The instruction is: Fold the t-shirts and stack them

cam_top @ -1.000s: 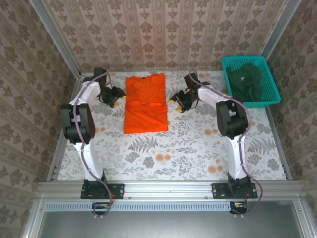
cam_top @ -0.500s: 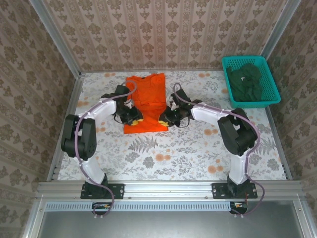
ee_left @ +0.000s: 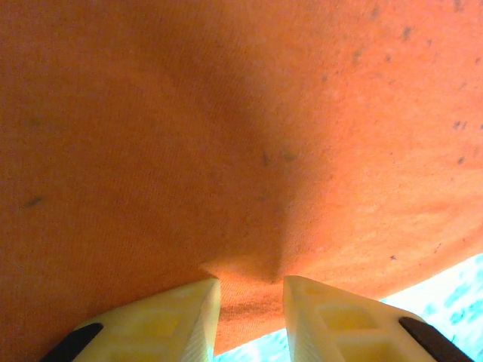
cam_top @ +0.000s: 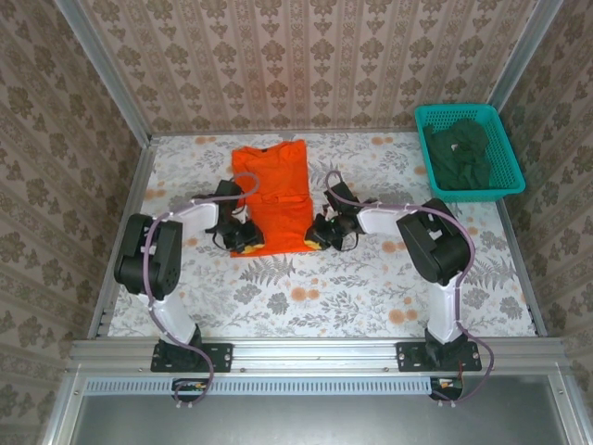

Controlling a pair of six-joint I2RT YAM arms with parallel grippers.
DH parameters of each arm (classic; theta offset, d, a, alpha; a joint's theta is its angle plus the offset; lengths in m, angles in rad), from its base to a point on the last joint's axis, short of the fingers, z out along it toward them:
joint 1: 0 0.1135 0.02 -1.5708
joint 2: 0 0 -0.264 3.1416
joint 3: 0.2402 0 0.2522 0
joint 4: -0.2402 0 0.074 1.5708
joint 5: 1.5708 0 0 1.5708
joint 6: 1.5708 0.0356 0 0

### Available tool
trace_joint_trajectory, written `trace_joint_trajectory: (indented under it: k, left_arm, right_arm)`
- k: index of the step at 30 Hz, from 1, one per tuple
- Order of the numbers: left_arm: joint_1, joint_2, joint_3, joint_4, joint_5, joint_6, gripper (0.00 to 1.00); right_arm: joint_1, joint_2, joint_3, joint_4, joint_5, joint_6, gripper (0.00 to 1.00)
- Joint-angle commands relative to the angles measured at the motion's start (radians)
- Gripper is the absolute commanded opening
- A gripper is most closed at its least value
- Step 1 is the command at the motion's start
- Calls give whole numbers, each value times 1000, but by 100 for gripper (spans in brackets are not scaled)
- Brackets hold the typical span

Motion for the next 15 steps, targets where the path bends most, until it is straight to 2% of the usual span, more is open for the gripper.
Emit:
trace_joint_trajectory:
  k: [1,5,8,12,15]
  left_arm:
    - [-28,-57,-98,-137,-33,34,31]
    - [-69,-149,-178,-184,-18,12,32]
    - [-80,-213,-208,-230,-14,0,35]
    - [-75,-281,-181,-281,-19,0,39]
    - [-59,-280,-134,-274,26,-4,41]
  right_arm:
    - [29,-18,-136,-107,48,-10,15]
    - [83,-119,-260,-101,49,7,15]
    - [121,-191,-310,-108,46,9,19]
    - [138,-256,-269,-170,44,-39,27]
    - [137,-261,-192,-225,59,-69,30]
